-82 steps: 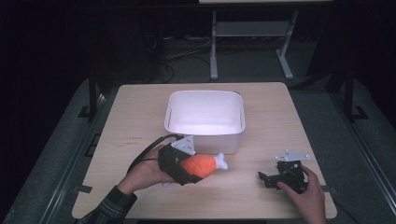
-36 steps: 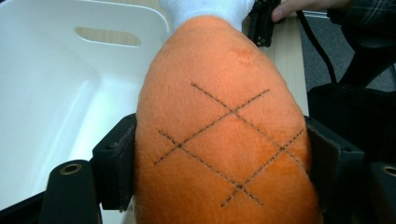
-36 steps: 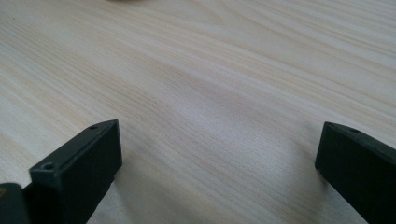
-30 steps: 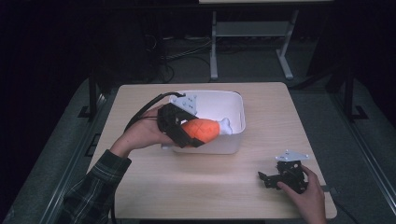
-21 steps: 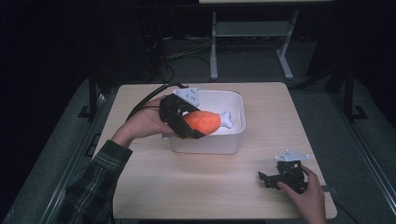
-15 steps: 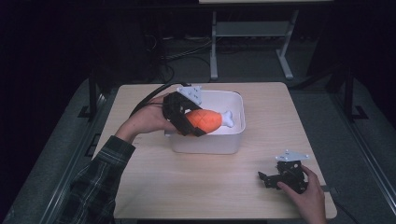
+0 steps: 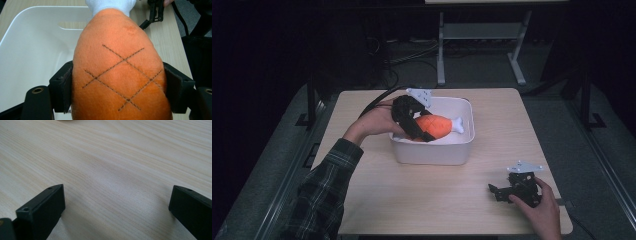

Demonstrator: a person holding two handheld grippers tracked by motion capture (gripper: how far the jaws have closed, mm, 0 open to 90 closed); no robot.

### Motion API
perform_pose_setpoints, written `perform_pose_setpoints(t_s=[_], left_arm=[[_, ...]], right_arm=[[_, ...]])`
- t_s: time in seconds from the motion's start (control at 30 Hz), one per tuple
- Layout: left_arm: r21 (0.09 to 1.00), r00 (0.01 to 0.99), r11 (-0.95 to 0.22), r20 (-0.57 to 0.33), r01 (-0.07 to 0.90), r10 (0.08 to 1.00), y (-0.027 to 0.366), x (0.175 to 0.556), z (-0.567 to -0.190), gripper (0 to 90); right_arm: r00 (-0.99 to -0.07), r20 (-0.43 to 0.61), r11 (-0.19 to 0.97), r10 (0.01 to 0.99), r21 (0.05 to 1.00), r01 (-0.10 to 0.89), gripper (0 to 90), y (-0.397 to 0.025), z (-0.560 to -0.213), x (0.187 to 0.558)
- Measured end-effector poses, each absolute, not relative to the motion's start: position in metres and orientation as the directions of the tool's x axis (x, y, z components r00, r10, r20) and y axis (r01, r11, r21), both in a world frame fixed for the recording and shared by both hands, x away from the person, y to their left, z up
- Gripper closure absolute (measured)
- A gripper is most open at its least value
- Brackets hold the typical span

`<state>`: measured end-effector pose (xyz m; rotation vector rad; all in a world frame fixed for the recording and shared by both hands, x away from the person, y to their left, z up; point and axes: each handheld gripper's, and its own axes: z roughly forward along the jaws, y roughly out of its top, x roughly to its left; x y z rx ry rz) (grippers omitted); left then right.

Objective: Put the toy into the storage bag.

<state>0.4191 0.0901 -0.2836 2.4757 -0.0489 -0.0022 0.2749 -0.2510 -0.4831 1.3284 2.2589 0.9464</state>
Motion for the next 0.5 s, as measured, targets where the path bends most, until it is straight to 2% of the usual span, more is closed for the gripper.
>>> perform_pose_setpoints(t_s=[0.5], left_arm=[[0.592,0.999,-0.805,-0.001,-0.042,-0.052,0.080,0.440,-0.308,22.4]], right_arm=[[-0.496,0.033,0.335,0.867,0.700,0.631,0.0,-0.251,-0.483,0.275]])
